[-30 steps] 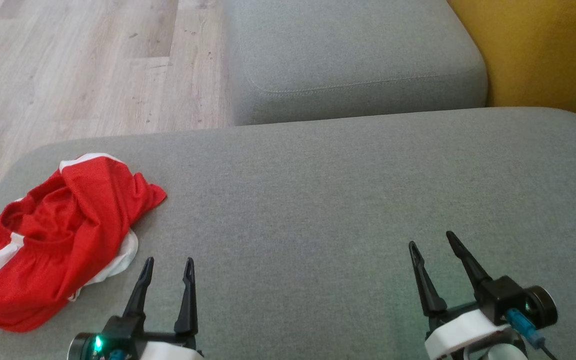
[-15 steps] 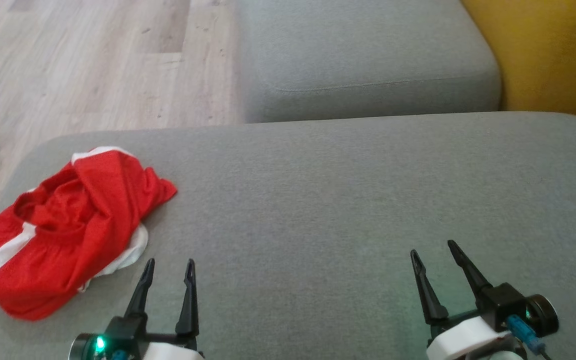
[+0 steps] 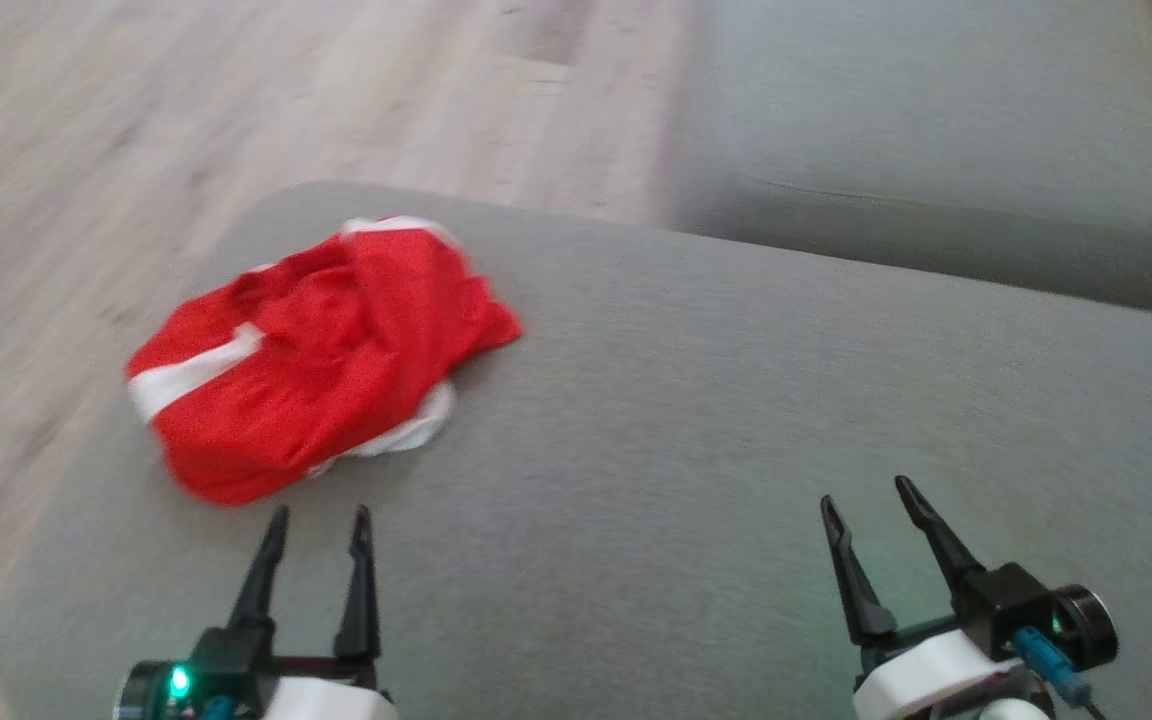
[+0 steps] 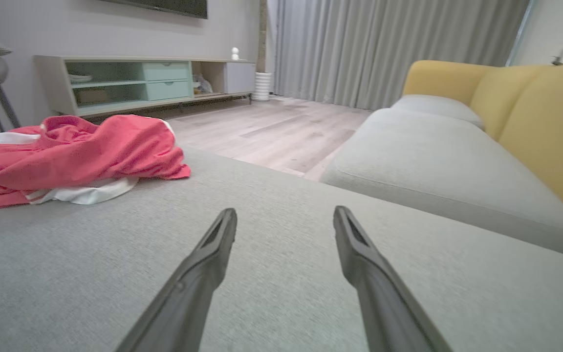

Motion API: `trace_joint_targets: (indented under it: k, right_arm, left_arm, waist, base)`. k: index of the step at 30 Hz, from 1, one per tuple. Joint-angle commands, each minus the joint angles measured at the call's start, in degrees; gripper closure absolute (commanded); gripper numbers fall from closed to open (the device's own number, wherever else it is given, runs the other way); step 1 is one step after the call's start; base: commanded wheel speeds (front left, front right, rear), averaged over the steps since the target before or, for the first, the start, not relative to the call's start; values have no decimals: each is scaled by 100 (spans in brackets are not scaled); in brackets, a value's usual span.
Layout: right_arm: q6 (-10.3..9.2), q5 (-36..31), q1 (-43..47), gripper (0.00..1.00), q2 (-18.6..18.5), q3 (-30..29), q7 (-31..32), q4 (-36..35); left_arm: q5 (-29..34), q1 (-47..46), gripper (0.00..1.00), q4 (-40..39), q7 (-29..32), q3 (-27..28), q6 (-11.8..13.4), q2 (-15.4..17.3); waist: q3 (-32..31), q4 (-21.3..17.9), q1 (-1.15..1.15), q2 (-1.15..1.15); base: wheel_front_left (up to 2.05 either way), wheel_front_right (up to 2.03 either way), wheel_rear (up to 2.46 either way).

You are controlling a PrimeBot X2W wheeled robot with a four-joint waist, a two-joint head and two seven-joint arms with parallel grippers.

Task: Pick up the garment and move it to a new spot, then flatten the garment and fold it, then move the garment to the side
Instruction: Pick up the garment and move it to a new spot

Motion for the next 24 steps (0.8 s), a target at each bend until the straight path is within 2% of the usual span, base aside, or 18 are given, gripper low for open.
trace_joint_targets:
  k: [1,4,11,14,17,20,24]
  right_arm:
    - [-4,48,-276,0,-49,100,-63,-208]
    - [-4,81,-324,0,-49,54,-63,-222]
    - [-4,-78,-456,0,-49,105,-63,-233]
    - [-4,-243,-477,0,-61,44,-63,-304]
    - [-4,-374,-650,0,-298,-11,-63,-387]
    - [-4,-429,-842,0,-620,-2,-63,-435]
    - [-4,-440,-1097,0,-1018,37,-63,-516]
  left_arm:
    - [28,-269,0,-216,-60,245,45,19]
    - [26,-279,0,-349,-60,406,106,19]
    - [87,-414,0,-804,-60,717,254,19]
    - [295,-781,0,-954,-60,772,193,41]
    - [409,-1556,0,-954,-60,818,146,68]
    - [574,-2530,0,-503,-60,795,125,198]
    - [617,-3939,0,875,42,844,190,324]
  waist:
    - [43,571,0,0]
    - [141,863,0,0]
    - [444,1102,0,0]
    - [789,1073,0,0]
    - [1326,982,0,0]
    - [1798,861,0,0]
    - [2322,667,0,0]
  base:
    - [0,0,0]
    - [0,0,0]
    - [0,0,0]
    - [0,0,0]
    - [0,0,0]
    - [0,0,0]
    - [0,0,0]
